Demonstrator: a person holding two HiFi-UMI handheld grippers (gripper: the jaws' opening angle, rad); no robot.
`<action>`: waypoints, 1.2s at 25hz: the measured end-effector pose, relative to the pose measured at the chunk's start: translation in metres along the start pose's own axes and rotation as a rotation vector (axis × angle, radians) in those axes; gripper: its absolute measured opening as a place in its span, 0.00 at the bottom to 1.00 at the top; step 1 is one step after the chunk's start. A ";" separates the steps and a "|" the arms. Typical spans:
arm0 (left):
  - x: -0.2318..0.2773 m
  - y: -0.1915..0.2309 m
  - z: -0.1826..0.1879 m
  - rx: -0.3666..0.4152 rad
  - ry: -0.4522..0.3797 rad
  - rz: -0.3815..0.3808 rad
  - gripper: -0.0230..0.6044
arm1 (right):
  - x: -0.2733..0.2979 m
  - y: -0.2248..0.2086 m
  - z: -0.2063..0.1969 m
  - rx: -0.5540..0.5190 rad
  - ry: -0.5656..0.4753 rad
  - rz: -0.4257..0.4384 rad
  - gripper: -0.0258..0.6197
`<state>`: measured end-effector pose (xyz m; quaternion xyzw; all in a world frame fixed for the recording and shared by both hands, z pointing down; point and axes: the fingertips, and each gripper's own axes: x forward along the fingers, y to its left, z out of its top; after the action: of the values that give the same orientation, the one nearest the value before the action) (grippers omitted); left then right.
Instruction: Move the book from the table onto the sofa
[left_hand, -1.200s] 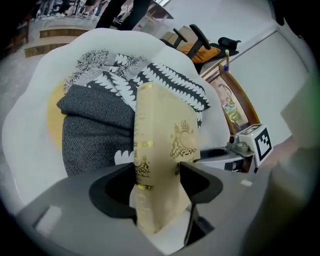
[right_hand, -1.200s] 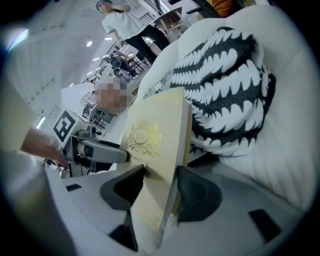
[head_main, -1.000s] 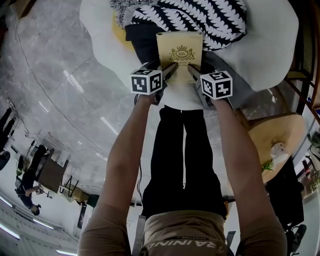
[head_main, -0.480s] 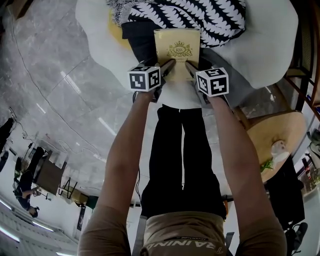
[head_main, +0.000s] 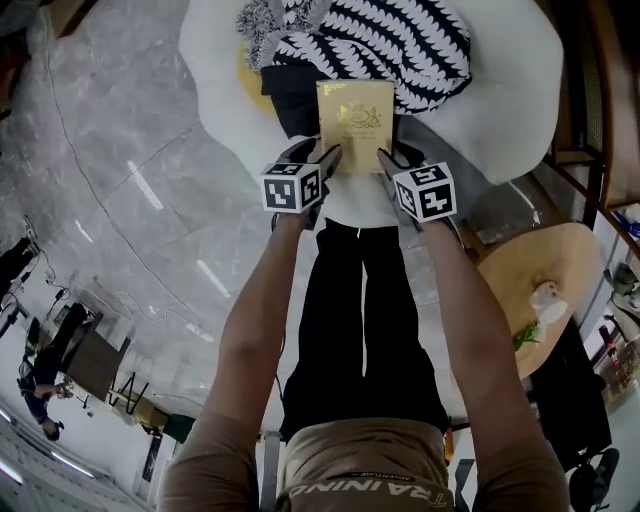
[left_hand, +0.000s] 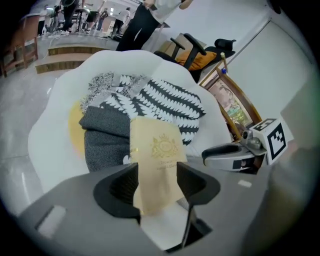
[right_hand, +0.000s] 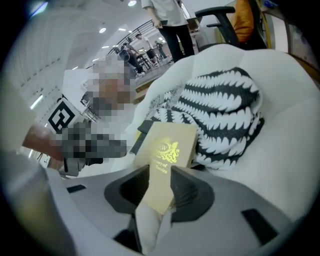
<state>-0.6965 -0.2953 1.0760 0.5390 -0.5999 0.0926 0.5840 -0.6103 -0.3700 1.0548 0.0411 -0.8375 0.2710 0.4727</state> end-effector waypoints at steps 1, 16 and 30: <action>-0.007 -0.009 0.003 0.013 -0.006 -0.016 0.43 | -0.009 0.005 0.006 -0.016 -0.010 0.003 0.23; -0.173 -0.128 0.037 0.180 -0.159 -0.122 0.05 | -0.161 0.109 0.075 -0.226 -0.106 0.087 0.05; -0.368 -0.224 0.085 0.201 -0.436 -0.031 0.05 | -0.340 0.237 0.140 -0.346 -0.302 0.060 0.05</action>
<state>-0.6755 -0.2497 0.6396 0.6106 -0.6914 0.0243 0.3854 -0.6081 -0.3011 0.6225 -0.0253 -0.9336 0.1282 0.3335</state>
